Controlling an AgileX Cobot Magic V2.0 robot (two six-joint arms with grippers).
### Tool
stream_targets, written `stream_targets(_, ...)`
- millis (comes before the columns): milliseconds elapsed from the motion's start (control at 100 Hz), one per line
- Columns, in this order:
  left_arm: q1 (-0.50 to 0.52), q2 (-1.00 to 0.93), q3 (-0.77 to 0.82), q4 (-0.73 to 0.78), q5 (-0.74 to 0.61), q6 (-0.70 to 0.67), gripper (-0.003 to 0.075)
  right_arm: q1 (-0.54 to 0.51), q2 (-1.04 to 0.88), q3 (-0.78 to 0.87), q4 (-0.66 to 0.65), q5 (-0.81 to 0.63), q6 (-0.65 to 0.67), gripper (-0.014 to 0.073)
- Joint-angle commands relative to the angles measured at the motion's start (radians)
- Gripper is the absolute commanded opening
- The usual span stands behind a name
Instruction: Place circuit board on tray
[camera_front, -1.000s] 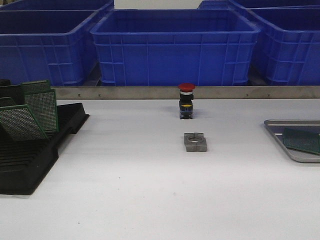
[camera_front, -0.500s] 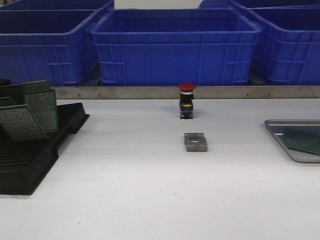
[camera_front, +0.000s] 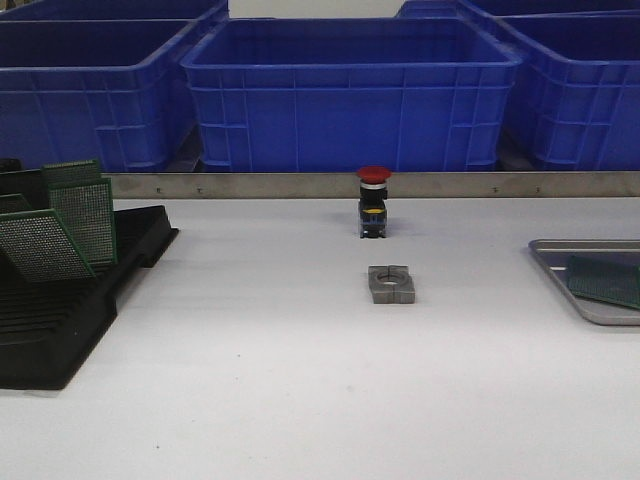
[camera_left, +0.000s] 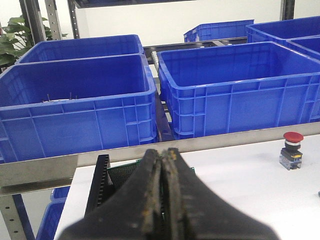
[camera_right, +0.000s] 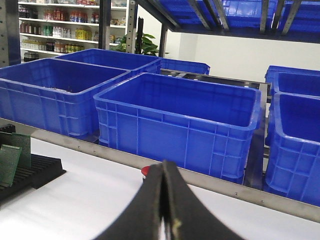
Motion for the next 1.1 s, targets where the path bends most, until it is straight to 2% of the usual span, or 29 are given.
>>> stream_targets(0,0.002,0.007,-0.027,-0.015,-0.046,-0.010,-0.0020,0.001,0.005,-0.026,0.040,0.024,-0.006,-0.0113)
stream_targets(200,0.002,0.007,-0.022,-0.015,-0.046,-0.010,-0.0020,0.001,0.005,-0.026,0.040,0.024,-0.006,-0.0113)
stream_targets(290,0.002,0.007,-0.012,0.046,-0.064,-0.039,-0.0020,0.001,0.005,-0.026,0.040,0.024,-0.006,-0.0113)
stream_targets(330,0.002,0.007,-0.013,0.130,-0.064,-0.140,-0.0020,0.001,0.005,-0.026,0.040,0.024,-0.006,-0.0113)
stream_targets(370,0.002,0.007,-0.013,0.248,-0.067,-0.296,-0.0020,0.001,0.005,-0.026,0.040,0.024,-0.006,-0.0113)
stream_targets(490,0.002,0.005,0.000,0.793,-0.097,-0.812,-0.0020,0.001,0.005,-0.026,0.040,0.024,-0.006,-0.0113)
stream_targets(550,0.004,-0.003,0.023,0.957,-0.122,-1.006,-0.0020,0.001,0.005,-0.026,0.040,0.024,-0.006,-0.0113)
stream_targets(600,0.004,-0.009,0.050,1.014,-0.149,-1.081,-0.0020,0.001,0.005,-0.026,0.040,0.024,-0.006,-0.0113)
stream_targets(950,0.028,-0.216,0.309,0.973,-0.157,-1.084,-0.0020,0.001,0.005,-0.026,0.040,0.024,-0.006,-0.0113)
stream_targets(1000,0.044,-0.269,0.304,0.950,-0.039,-1.084,-0.0020,0.001,0.005,-0.026,0.040,0.024,-0.006,-0.0113)
stream_targets(1090,0.072,-0.270,0.307,0.945,0.003,-1.084,-0.0020,0.001,0.005,-0.026,0.040,0.026,-0.006,-0.0113)
